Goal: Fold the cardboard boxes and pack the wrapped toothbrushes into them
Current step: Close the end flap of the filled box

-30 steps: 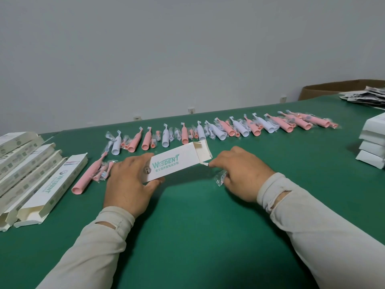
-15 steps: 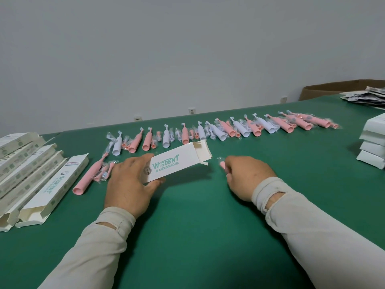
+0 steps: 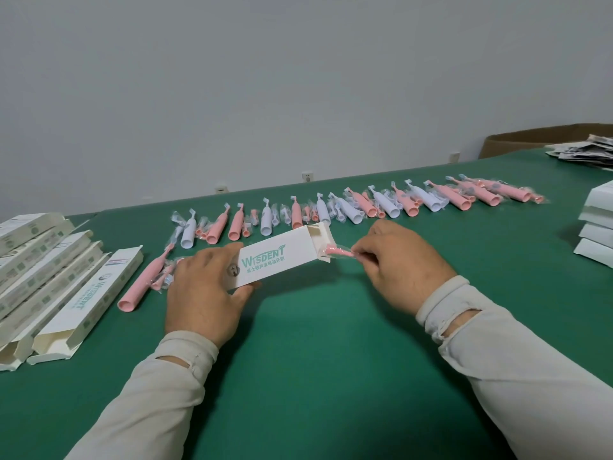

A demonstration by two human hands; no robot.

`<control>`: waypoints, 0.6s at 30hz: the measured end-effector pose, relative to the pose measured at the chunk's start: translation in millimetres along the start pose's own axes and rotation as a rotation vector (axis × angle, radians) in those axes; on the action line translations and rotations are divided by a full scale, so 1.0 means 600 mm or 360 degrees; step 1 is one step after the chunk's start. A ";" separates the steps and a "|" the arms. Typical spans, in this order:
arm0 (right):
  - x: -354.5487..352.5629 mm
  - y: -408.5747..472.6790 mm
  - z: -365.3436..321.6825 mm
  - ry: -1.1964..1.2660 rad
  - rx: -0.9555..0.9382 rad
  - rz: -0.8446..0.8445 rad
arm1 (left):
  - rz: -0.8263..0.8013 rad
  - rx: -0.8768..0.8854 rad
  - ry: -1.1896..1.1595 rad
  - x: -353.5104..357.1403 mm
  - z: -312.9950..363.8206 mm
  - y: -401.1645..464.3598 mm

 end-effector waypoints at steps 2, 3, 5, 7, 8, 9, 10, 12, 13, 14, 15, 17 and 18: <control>0.002 -0.001 -0.003 -0.0081 0.0016 -0.0018 | 0.0021 0.0064 -0.0004 -0.001 0.006 -0.002; 0.002 0.000 -0.004 -0.0097 0.0030 -0.0010 | 0.0022 0.0096 -0.0012 -0.001 0.009 -0.004; -0.004 0.000 -0.006 -0.0057 0.0053 0.0062 | 0.0001 0.0137 -0.0007 0.001 0.015 -0.006; -0.014 -0.002 -0.007 0.0025 0.0017 0.0206 | -0.0020 0.0148 -0.0003 0.002 0.018 -0.007; -0.018 -0.004 -0.009 0.0045 -0.0033 0.0270 | -0.0024 0.0148 -0.0008 0.003 0.017 -0.007; -0.020 -0.006 -0.012 0.0049 -0.0094 0.0310 | -0.0027 0.0145 -0.0021 0.003 0.016 -0.007; -0.019 -0.008 -0.015 0.0058 -0.0151 0.0327 | -0.0032 0.0144 -0.0041 0.003 0.015 -0.008; -0.011 -0.009 -0.019 0.0169 -0.0208 0.0354 | -0.0047 0.0154 -0.0080 0.004 0.015 -0.008; -0.005 -0.009 -0.020 0.0275 -0.0183 0.0379 | -0.0054 0.0163 -0.0089 0.005 0.016 -0.008; 0.000 -0.010 -0.019 0.0386 -0.0130 0.0410 | -0.0058 0.0174 -0.0088 0.005 0.017 -0.008; 0.005 -0.009 -0.018 0.0463 -0.0064 0.0439 | -0.0061 0.0182 -0.0085 0.006 0.018 -0.008; 0.013 -0.008 -0.016 0.0467 0.0038 0.0500 | -0.0059 0.0191 -0.0078 0.007 0.019 -0.007; 0.017 -0.007 -0.015 0.0457 0.0070 0.0524 | -0.0057 0.0193 -0.0075 0.007 0.019 -0.007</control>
Point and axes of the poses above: each hand's wrist, its own y-axis towards the middle knuckle, its own x-axis out of the palm, z = x × y, the point moved 4 cm from there along y, towards the middle knuckle, and after that the axes turned 2 degrees about y, right-handed, at the moved point
